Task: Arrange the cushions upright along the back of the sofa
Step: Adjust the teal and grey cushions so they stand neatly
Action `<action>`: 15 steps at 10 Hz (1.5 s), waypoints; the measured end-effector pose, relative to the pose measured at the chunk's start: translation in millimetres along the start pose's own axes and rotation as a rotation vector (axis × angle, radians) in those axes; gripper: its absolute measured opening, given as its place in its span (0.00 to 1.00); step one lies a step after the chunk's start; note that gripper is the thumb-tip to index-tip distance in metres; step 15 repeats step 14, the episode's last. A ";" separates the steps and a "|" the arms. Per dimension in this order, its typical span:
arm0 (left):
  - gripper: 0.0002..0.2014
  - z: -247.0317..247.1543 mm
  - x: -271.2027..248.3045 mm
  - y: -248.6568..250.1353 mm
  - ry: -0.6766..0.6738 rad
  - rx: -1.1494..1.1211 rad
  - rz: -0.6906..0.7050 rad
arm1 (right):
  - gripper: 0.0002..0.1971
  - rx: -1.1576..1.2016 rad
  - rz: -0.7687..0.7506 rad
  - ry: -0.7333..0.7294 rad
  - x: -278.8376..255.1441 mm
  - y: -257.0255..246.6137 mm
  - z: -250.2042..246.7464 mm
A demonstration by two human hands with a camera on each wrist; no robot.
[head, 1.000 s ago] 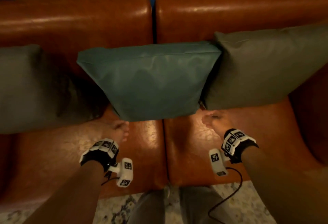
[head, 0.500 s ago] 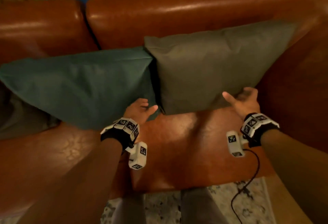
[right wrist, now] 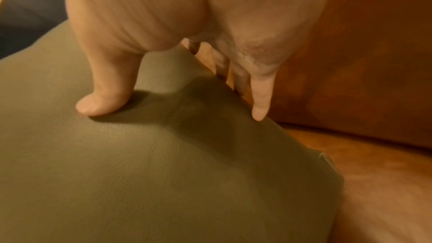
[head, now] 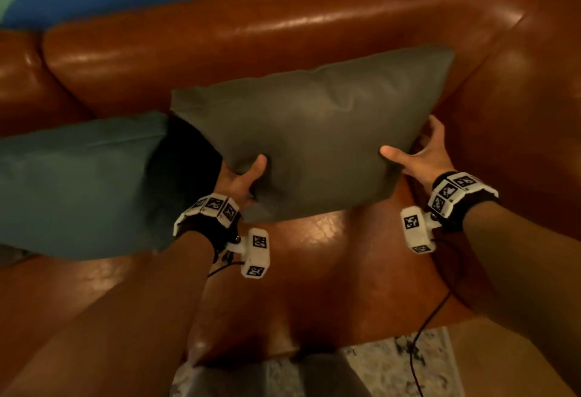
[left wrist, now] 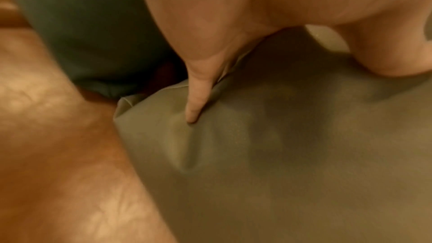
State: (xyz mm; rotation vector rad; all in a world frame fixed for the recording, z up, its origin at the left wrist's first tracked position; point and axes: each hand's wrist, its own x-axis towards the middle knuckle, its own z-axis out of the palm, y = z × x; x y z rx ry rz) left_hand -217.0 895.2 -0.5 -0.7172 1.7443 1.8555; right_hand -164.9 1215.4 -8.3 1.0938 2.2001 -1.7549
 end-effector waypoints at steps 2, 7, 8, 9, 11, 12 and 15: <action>0.41 64.2 -1.5 -9.1 -0.105 0.054 -0.040 | 0.74 -0.024 0.049 0.085 16.5 12.5 -59.5; 0.52 37.4 12.1 -30.2 -0.008 0.406 0.201 | 0.66 0.012 -0.134 0.102 2.4 22.8 -36.7; 0.45 39.7 16.7 -25.4 0.026 0.463 0.191 | 0.73 0.031 -0.093 0.119 3.7 22.8 -32.9; 0.46 39.0 16.8 -19.1 -0.010 0.460 0.193 | 0.71 0.019 -0.084 0.129 8.8 16.3 -32.5; 0.53 19.2 5.1 -9.1 -0.068 0.479 0.179 | 0.62 -0.072 -0.054 0.152 9.3 17.1 -35.2; 0.51 -5.5 -6.6 -11.9 -0.070 0.529 0.191 | 0.69 -0.036 -0.058 0.176 -4.3 20.7 -30.0; 0.10 -87.5 -36.5 -36.4 0.030 0.716 0.024 | 0.45 -0.026 -0.005 0.376 -42.1 45.3 -19.8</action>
